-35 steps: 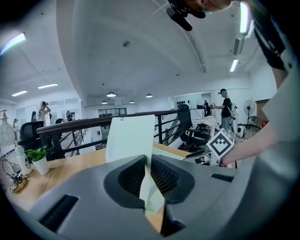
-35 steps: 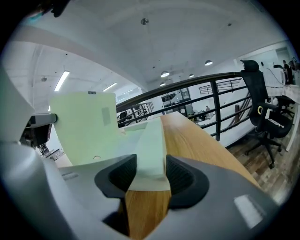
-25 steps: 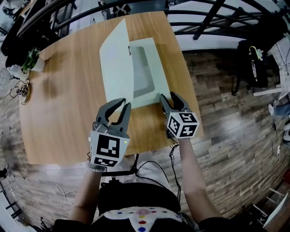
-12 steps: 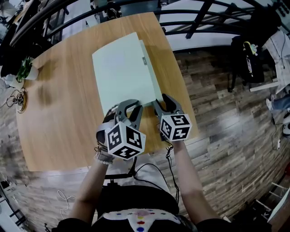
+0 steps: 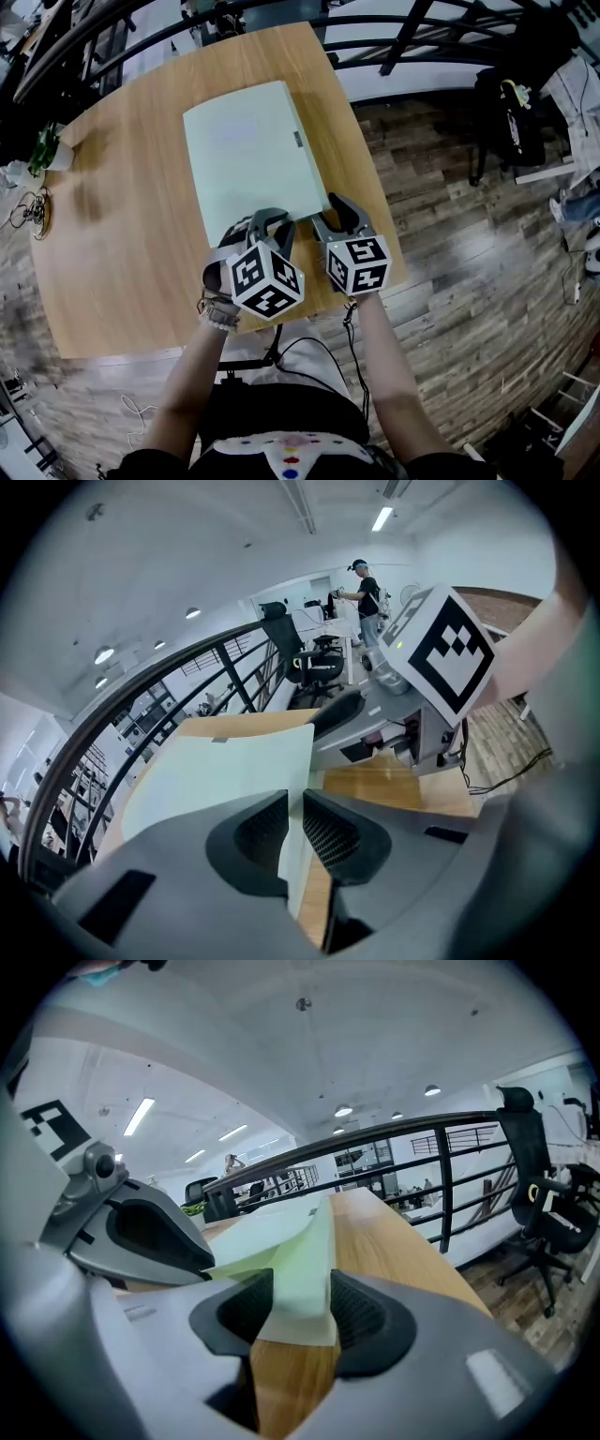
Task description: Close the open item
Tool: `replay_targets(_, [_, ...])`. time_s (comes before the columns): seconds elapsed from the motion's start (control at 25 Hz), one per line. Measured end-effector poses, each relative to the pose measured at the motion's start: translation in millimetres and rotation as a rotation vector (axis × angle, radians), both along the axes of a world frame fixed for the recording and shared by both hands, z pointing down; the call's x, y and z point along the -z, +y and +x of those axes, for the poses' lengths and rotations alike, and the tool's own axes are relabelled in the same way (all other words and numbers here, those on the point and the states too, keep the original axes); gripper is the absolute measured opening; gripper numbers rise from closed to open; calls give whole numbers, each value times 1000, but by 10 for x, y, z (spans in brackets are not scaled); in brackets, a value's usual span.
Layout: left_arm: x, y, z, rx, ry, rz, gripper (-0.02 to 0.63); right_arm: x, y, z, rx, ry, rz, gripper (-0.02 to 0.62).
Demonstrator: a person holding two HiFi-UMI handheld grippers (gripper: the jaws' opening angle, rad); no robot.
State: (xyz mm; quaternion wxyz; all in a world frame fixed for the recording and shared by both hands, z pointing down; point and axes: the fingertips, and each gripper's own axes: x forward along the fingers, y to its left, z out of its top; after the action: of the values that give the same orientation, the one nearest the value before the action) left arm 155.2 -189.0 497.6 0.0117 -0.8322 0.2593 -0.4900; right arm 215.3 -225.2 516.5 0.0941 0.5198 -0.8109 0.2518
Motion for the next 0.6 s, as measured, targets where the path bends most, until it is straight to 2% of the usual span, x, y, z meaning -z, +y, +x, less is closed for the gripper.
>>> replay_targets(0.2, [-104,-2,8,-5,-29,-34,54,17,39,96,24,44,5,193])
replay_targets(0.44, [-225,0,6,-7,-49,-85,58,51,173,372,-19,31,-1,192])
replay_targets(0.6, [-256,-1,31,-24,-53,-92,66,98,254,461,-37,28,4,192])
